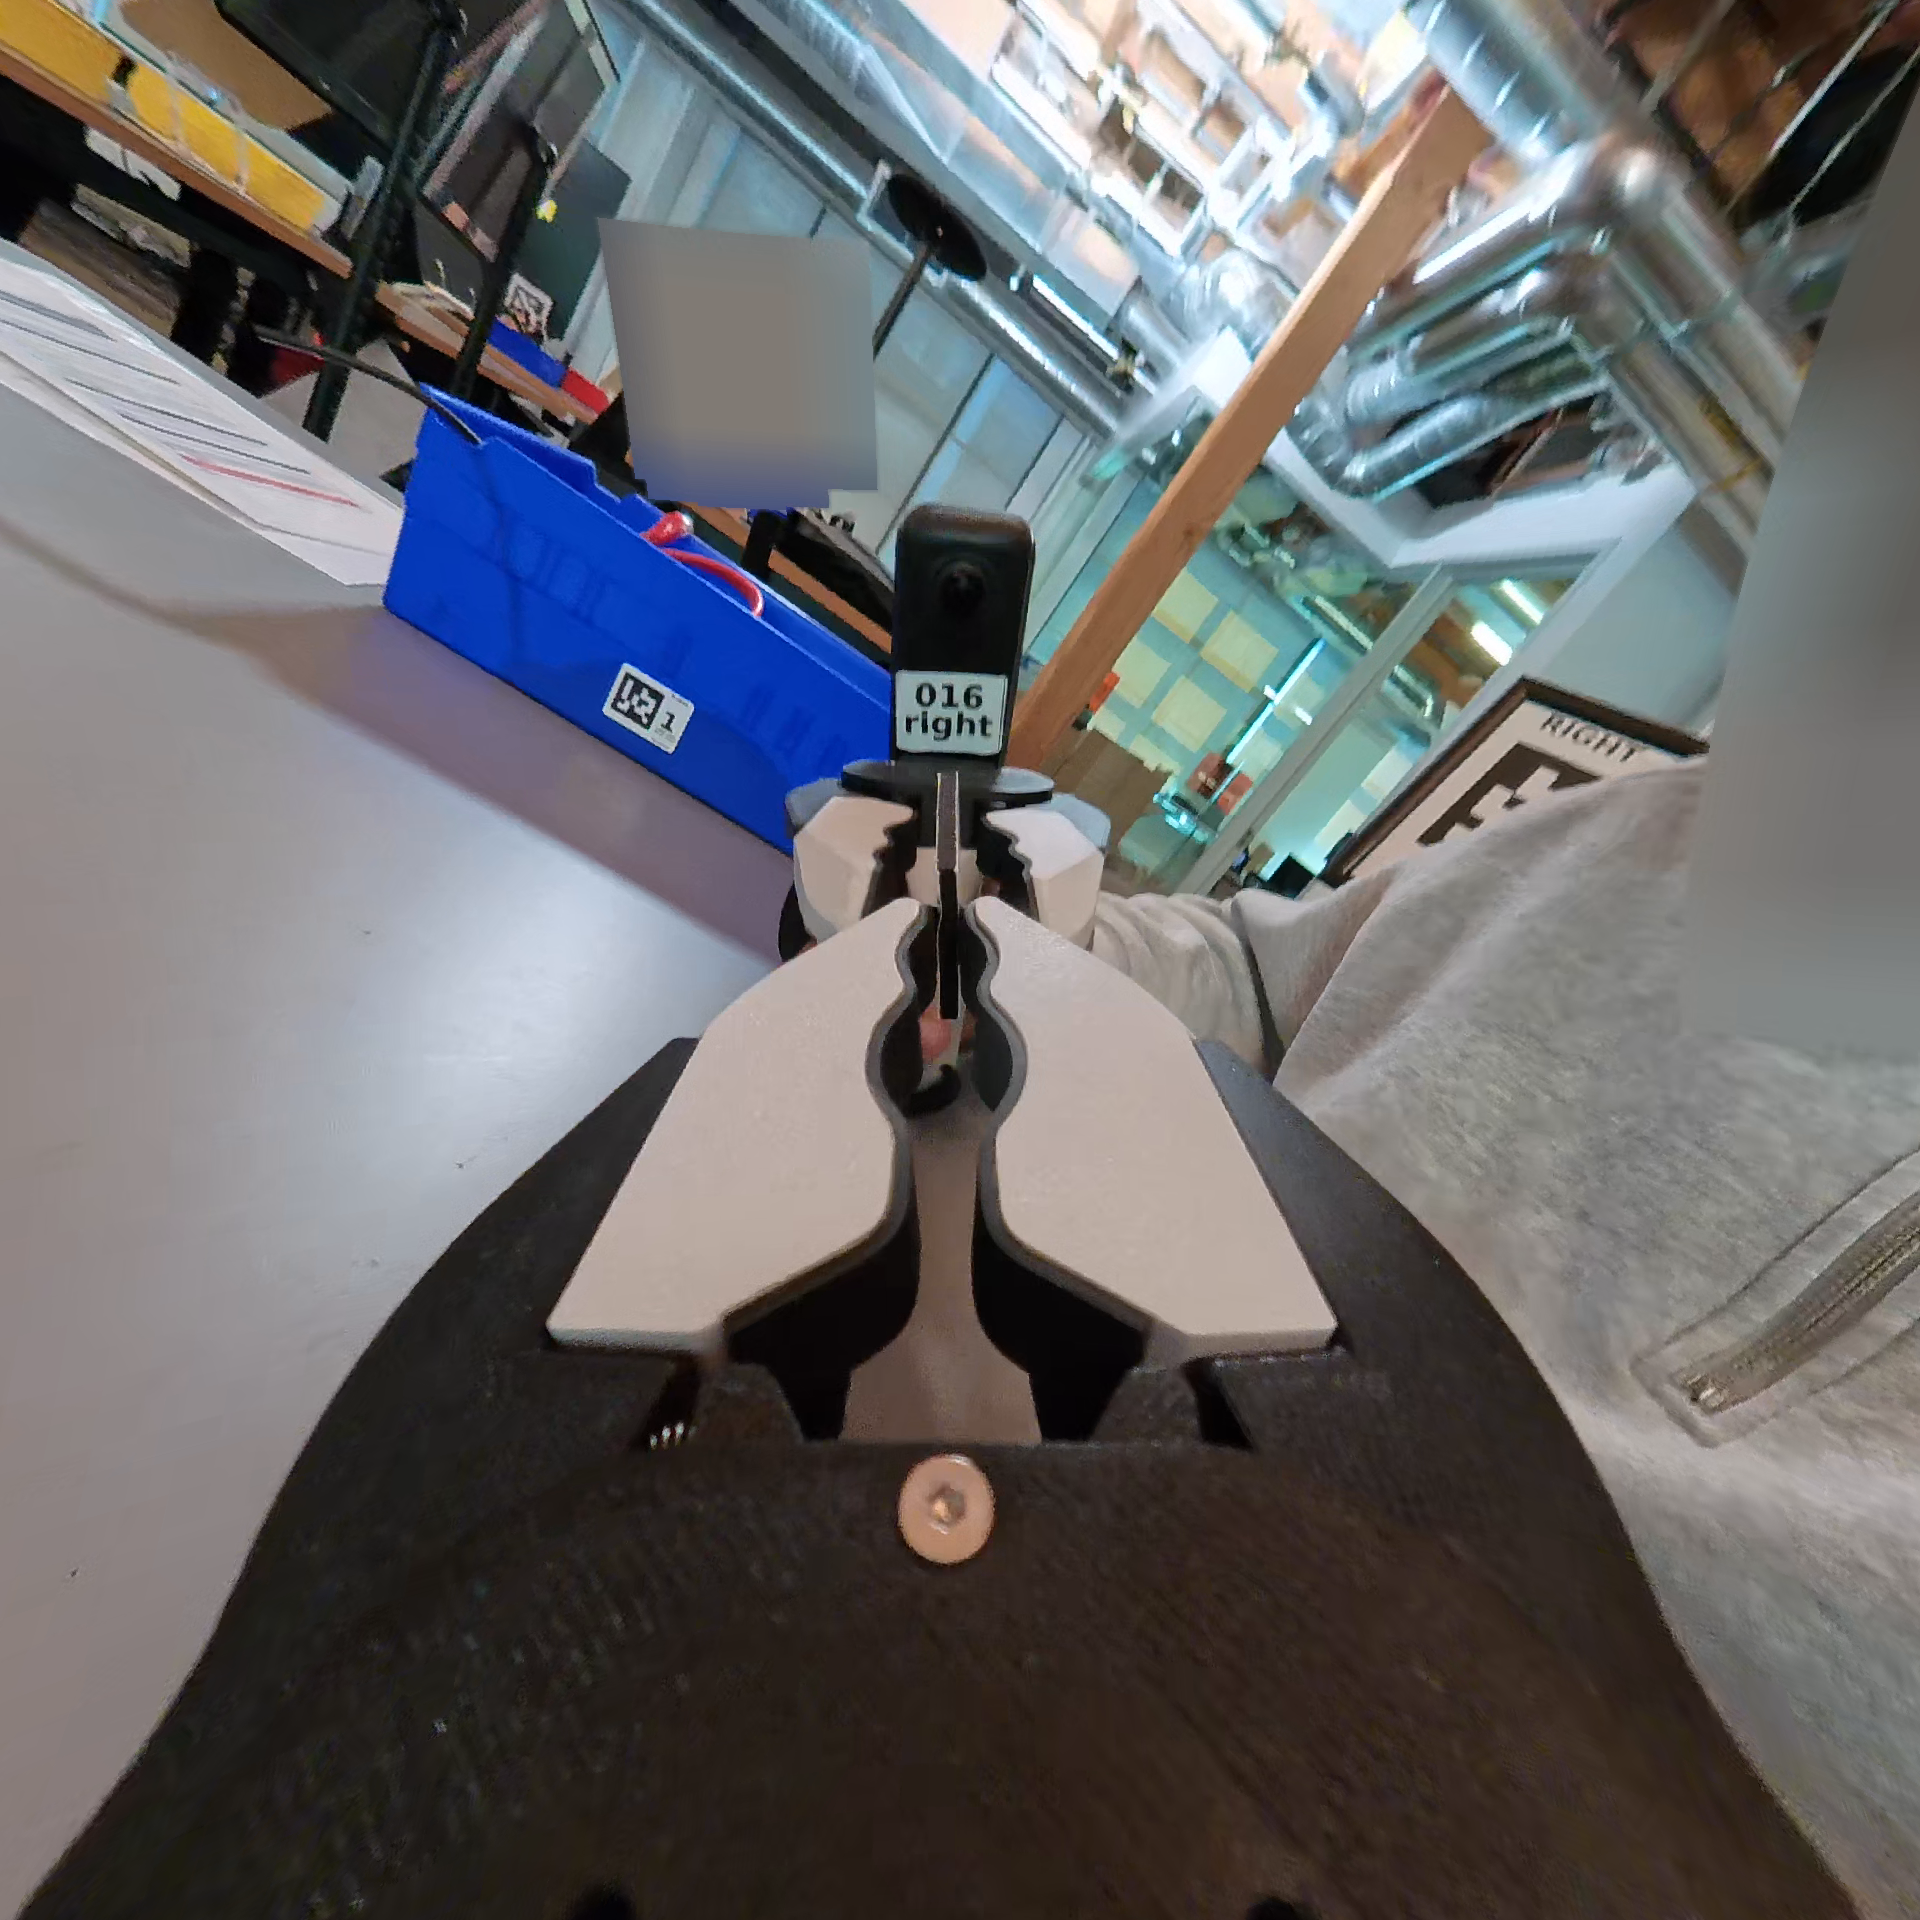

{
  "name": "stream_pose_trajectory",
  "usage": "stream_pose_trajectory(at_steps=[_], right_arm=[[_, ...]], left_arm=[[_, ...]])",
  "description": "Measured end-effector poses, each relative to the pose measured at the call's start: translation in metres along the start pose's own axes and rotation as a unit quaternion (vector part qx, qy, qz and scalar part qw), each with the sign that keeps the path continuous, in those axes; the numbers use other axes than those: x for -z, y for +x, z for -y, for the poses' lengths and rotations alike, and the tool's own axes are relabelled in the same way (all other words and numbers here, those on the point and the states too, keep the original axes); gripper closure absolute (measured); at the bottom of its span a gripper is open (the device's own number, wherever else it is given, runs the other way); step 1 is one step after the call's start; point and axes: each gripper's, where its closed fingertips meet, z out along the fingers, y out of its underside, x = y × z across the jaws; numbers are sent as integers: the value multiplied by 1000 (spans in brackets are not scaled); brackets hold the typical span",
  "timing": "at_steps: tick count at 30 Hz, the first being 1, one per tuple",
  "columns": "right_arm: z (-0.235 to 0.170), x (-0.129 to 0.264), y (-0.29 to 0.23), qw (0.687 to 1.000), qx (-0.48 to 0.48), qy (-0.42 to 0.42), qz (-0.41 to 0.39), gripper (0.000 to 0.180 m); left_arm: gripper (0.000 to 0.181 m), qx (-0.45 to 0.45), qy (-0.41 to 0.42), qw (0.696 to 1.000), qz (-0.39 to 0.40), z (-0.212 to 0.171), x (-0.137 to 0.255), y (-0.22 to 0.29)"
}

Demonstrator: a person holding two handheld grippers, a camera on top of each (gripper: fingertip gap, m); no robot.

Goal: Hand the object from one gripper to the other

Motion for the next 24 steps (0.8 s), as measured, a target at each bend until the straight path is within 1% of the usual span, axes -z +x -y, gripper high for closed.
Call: stream_pose_trajectory(at_steps=[3, 7, 10, 11, 16, 24], right_arm=[[0, -2, 0, 1000, 0, 2, -2, 147], [4, -1, 1, 1000, -1, 17, -5, 154], [6, 2, 0, 1000, 0, 23, -2, 173], [7, 3, -1, 1000, 1, 23, 0, 176], [12, 6, -3, 1000, 4, 28, 2, 176], [11, 4, -10, 999, 13, 28, 17, 176]], left_arm=[[178, 24, 21, 999, -4, 5, 2, -1], [178, 26, 17, 1000, -6, 2, 0, -1], [178, 16, 6, 1000, -8, -2, -4, 2], [178, 12, 2, 1000, -5, -4, -5, 2], [178, 6, -11, 1000, -8, -9, -7, 3], [178, -31, -88, 996, 1, -32, -19, 9]])
